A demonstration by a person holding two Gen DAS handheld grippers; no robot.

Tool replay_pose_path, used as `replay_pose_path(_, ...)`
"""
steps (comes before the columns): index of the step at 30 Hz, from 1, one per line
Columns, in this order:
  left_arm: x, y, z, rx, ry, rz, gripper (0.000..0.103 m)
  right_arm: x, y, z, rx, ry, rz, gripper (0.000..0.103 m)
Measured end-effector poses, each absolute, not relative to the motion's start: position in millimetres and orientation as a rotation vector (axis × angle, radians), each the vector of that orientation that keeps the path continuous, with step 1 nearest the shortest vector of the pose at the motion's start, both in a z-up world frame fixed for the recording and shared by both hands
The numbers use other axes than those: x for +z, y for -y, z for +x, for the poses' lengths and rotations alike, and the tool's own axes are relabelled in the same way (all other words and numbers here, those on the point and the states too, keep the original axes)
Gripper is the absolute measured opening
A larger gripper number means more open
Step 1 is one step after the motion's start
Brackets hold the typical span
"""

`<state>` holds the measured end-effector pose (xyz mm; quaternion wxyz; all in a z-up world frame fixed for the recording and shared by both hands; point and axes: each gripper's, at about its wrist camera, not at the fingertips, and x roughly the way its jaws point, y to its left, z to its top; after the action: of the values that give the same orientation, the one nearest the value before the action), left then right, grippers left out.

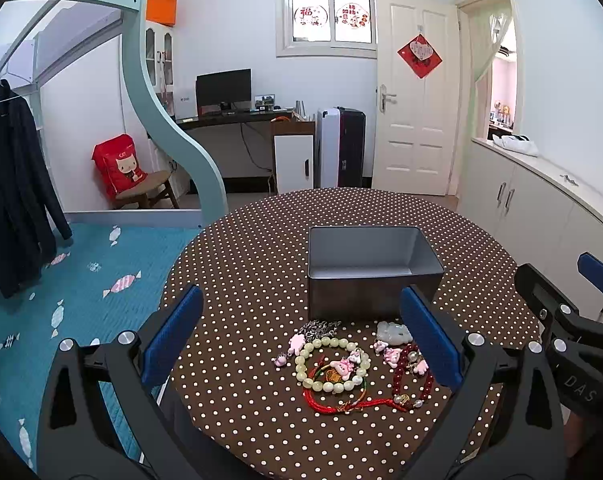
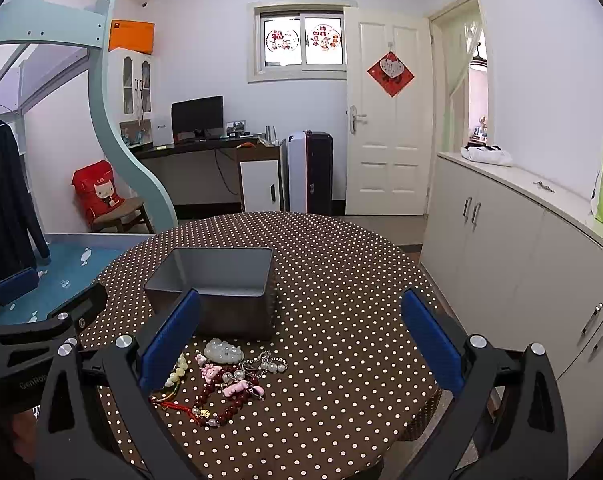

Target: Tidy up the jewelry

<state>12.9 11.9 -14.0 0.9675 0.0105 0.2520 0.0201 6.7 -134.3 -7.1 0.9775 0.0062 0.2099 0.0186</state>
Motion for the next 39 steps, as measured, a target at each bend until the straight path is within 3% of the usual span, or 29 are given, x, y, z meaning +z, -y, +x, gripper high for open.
replay_pose_path(18, -22.7, -11.3, 20.1, 0.023, -0.534, 0.021, 0.098, -9.3, 136.5, 10.6, 0.034, -0.443, 0.012, 0.096)
replay_pose_path(28, -52.9, -27.4, 46.0, -0.031, -0.681, 0.007, 0.098, -40.7, 146.6, 42.8, 0.143, -0.626, 0.142, 0.096)
replay_pose_path(39, -89.1, -51.4, 63.3, -0.045, -0.800, 0.009, 0.098, -68.9, 146.5, 54.6, 0.118, -0.736, 0.102, 0.096)
